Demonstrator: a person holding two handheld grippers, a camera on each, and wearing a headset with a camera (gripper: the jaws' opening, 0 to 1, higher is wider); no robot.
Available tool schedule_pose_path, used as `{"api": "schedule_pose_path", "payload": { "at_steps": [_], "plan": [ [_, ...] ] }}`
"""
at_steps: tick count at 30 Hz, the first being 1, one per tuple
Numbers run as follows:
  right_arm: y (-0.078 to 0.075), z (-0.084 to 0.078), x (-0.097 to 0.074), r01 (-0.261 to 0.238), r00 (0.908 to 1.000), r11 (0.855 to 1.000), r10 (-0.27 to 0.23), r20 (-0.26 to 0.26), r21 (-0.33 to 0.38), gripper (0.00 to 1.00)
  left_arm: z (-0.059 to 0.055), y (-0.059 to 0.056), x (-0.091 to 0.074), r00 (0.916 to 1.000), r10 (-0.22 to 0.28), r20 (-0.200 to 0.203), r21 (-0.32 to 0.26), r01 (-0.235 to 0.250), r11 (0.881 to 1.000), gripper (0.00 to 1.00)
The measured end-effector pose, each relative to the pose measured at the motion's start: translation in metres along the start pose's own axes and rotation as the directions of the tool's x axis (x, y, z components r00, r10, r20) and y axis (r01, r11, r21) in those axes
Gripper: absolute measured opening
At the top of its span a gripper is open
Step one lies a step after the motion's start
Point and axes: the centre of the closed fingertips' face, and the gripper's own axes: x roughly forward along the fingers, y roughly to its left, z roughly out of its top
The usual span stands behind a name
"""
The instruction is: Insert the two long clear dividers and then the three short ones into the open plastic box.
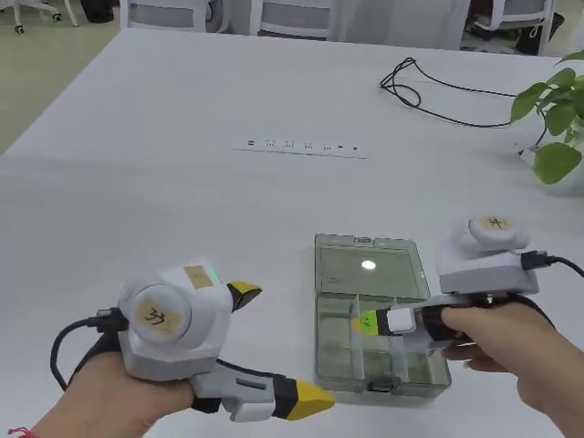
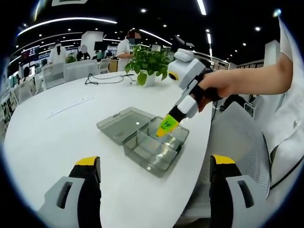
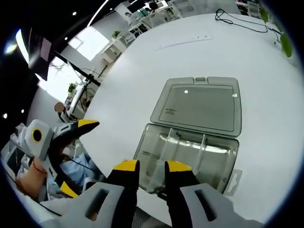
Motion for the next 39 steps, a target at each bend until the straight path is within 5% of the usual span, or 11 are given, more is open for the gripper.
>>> {"api": "schedule_pose_path", "payload": {
  "at_steps": [12, 22, 31, 32, 34, 36, 39],
  "plan": [
    [0.022, 0.019, -0.036, -0.097, 0.9890, 0.985, 0.111, 0.097, -0.140, 0.33, 0.004, -0.005, -0.009, 0.9985, 0.054, 0.010, -0.007, -0.054, 0.999, 1.00],
    [0.031, 0.017, -0.066, -0.140, 0.9793, 0.957, 0.172, 0.106, -0.255, 0.44, 0.004, -0.010, -0.009, 0.9979, 0.065, 0.009, -0.009, -0.065, 0.998, 1.00],
    [0.023, 0.001, -0.080, -0.159, 0.9820, 0.906, 0.186, 0.032, -0.393, 0.50, 0.007, -0.013, -0.006, 0.9983, 0.055, 0.021, -0.005, -0.055, 0.998, 1.00],
    [0.021, 0.001, -0.082, -0.151, 0.9828, 0.885, 0.183, 0.029, -0.440, 0.51, 0.007, -0.014, -0.006, 0.9983, 0.054, 0.023, -0.005, -0.054, 0.999, 1.00],
    [0.016, -0.002, -0.084, -0.141, 0.9862, 0.867, 0.165, 0.010, -0.478, 0.53, 0.007, -0.014, -0.006, 0.9982, 0.055, 0.025, -0.007, -0.055, 0.998, 1.00],
    [0.011, -0.003, -0.088, -0.132, 0.9875, 0.821, 0.158, -0.001, -0.555, 0.58, 0.007, -0.014, -0.006, 0.9981, 0.056, 0.025, -0.010, -0.056, 0.998, 1.00],
    [0.002, -0.007, -0.092, -0.136, 0.9889, 0.807, 0.146, -0.029, -0.574, 0.59, 0.007, -0.013, -0.006, 0.9982, 0.054, 0.027, -0.014, -0.054, 0.998, 1.00]
  ]
}}
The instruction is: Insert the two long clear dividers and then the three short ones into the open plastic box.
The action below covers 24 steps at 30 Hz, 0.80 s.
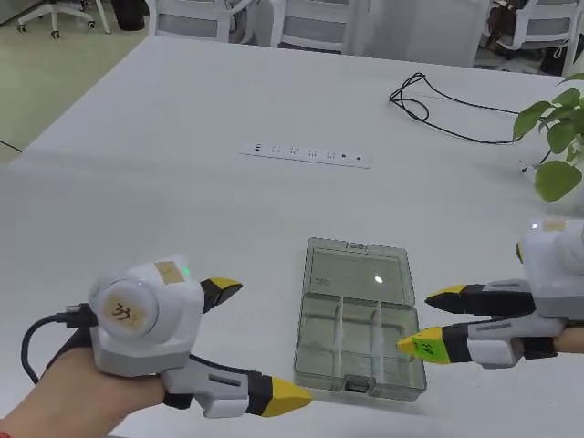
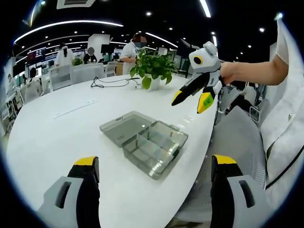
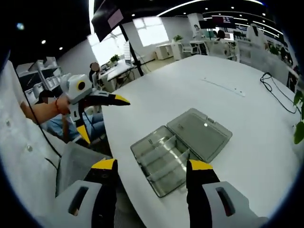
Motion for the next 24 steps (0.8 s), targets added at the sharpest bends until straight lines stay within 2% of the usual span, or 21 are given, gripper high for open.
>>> {"api": "schedule_pose_path", "payload": {
  "at_steps": [2, 5, 6, 13, 18, 19, 20, 22, 24],
  "plan": [
    [-0.005, -0.003, -0.004, 0.003, 0.9999, 1.000, -0.003, -0.011, -0.023, 0.59, 0.001, 0.000, 0.001, 1.0000, -0.005, 0.001, 0.002, 0.005, 1.000, 1.00],
    [-0.014, -0.015, -0.010, 0.003, 0.9981, 0.997, -0.007, -0.061, -0.077, 0.60, 0.004, 0.000, 0.003, 0.9999, -0.010, 0.005, 0.007, 0.010, 1.000, 1.00],
    [-0.017, -0.020, -0.012, 0.000, 0.9963, 0.996, -0.008, -0.085, -0.088, 0.59, 0.005, 0.001, 0.003, 0.9999, -0.010, 0.004, 0.007, 0.010, 1.000, 1.00],
    [-0.038, -0.044, -0.016, -0.024, 0.9866, 0.983, -0.006, -0.163, -0.182, 0.60, 0.007, 0.001, 0.007, 0.9998, -0.020, 0.003, 0.002, 0.020, 1.000, 1.00],
    [-0.052, -0.058, -0.017, -0.033, 0.9737, 0.962, -0.030, -0.226, -0.271, 0.59, 0.004, 0.002, 0.010, 0.9995, -0.031, -0.006, 0.000, 0.031, 1.000, 1.00],
    [-0.055, -0.062, -0.016, -0.044, 0.9697, 0.951, -0.033, -0.242, -0.306, 0.58, 0.004, 0.002, 0.010, 0.9995, -0.031, -0.006, -0.001, 0.031, 1.000, 1.00],
    [-0.057, -0.064, -0.015, -0.046, 0.9663, 0.950, -0.037, -0.255, -0.310, 0.58, 0.004, 0.002, 0.011, 0.9995, -0.032, -0.006, 0.000, 0.032, 0.999, 1.00],
    [-0.060, -0.072, -0.013, -0.077, 0.9560, 0.932, -0.032, -0.292, -0.355, 0.58, 0.005, 0.002, 0.012, 0.9993, -0.036, -0.008, 0.000, 0.036, 0.999, 1.00],
    [-0.065, -0.081, -0.012, -0.099, 0.9381, 0.913, -0.047, -0.343, -0.395, 0.58, 0.005, 0.002, 0.014, 0.9992, -0.039, -0.007, -0.001, 0.039, 0.999, 1.00]
  ]
}}
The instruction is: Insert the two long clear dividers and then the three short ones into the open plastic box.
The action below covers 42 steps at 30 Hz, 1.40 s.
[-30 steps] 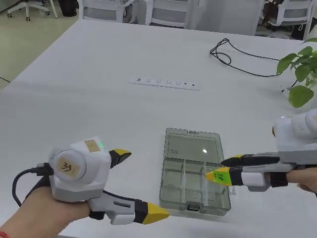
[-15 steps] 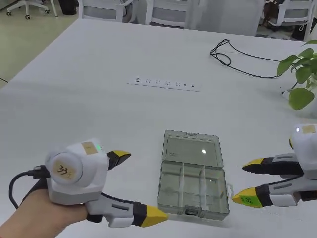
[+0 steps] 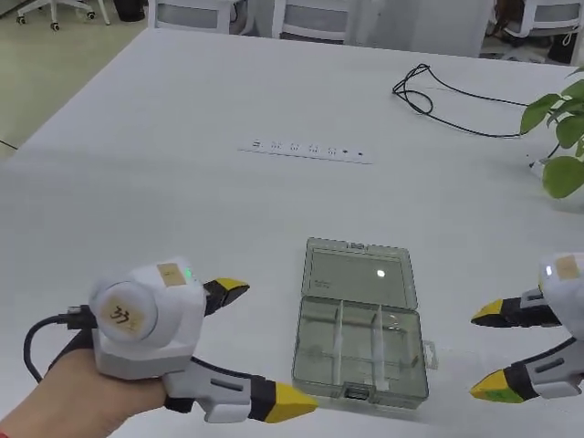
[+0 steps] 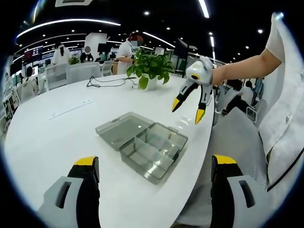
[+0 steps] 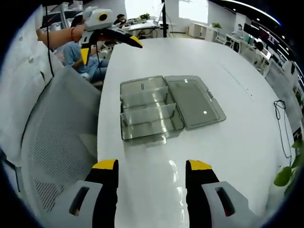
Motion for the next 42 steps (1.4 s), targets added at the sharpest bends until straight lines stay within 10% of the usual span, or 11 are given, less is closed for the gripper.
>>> {"api": "schedule_pose_path", "payload": {
  "at_steps": [22, 42],
  "plan": [
    [-0.023, -0.052, 0.049, -0.069, 0.9731, 0.977, 0.020, -0.230, -0.204, 0.45, -0.005, 0.005, 0.004, 0.9999, -0.013, -0.002, -0.016, 0.013, 1.000, 1.00],
    [-0.024, -0.057, 0.054, -0.077, 0.9633, 0.972, 0.015, -0.268, -0.224, 0.33, -0.006, 0.008, 0.004, 0.9999, -0.009, 0.006, -0.030, 0.009, 1.000, 1.00]
  ]
}}
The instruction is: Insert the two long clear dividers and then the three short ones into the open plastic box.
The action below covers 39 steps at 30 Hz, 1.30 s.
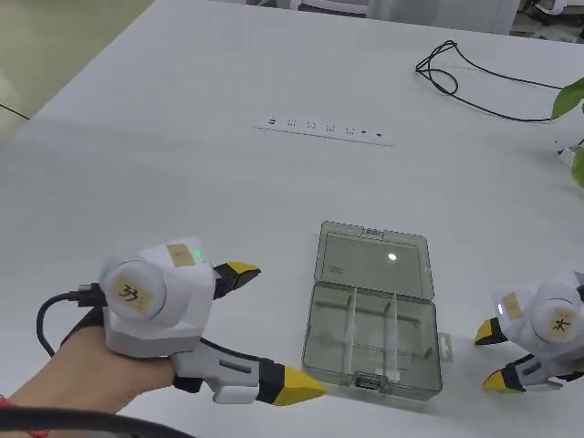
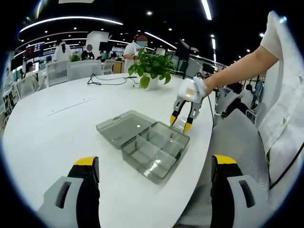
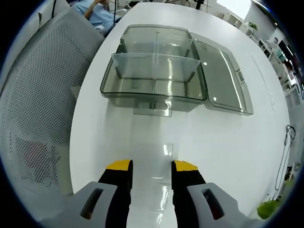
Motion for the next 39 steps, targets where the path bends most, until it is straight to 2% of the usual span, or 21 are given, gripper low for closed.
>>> {"api": "schedule_pose_path", "payload": {
  "at_steps": [12, 21, 28, 34, 37, 39],
  "plan": [
    [0.001, 0.000, -0.002, 0.016, 0.9999, 1.000, -0.016, -0.002, 0.026, 0.33, 0.002, -0.001, 0.000, 1.0000, -0.004, -0.003, 0.007, 0.004, 1.000, 1.00],
    [-0.001, 0.008, -0.020, 0.066, 0.9966, 0.995, -0.069, 0.046, 0.070, 0.33, 0.005, -0.001, 0.000, 1.0000, -0.007, -0.002, 0.009, 0.007, 1.000, 1.00],
    [-0.003, 0.023, -0.049, 0.136, 0.9854, 0.986, -0.144, 0.090, 0.092, 0.33, 0.016, -0.004, 0.002, 0.9993, -0.024, 0.027, -0.019, 0.025, 1.000, 0.99],
    [-0.001, 0.040, -0.072, 0.186, 0.9740, 0.979, -0.195, 0.115, 0.087, 0.33, 0.029, -0.007, 0.007, 0.9976, -0.043, 0.054, -0.086, 0.048, 0.995, 0.93],
    [0.002, 0.054, -0.085, 0.207, 0.9672, 0.975, -0.216, 0.133, 0.080, 0.33, 0.039, -0.012, 0.010, 0.9953, -0.059, 0.077, -0.122, 0.068, 0.990, 0.91],
    [0.003, 0.062, -0.090, 0.217, 0.9636, 0.973, -0.226, 0.143, 0.072, 0.33, 0.041, -0.015, 0.013, 0.9949, -0.068, 0.075, -0.144, 0.078, 0.987, 0.88]
  ]
}}
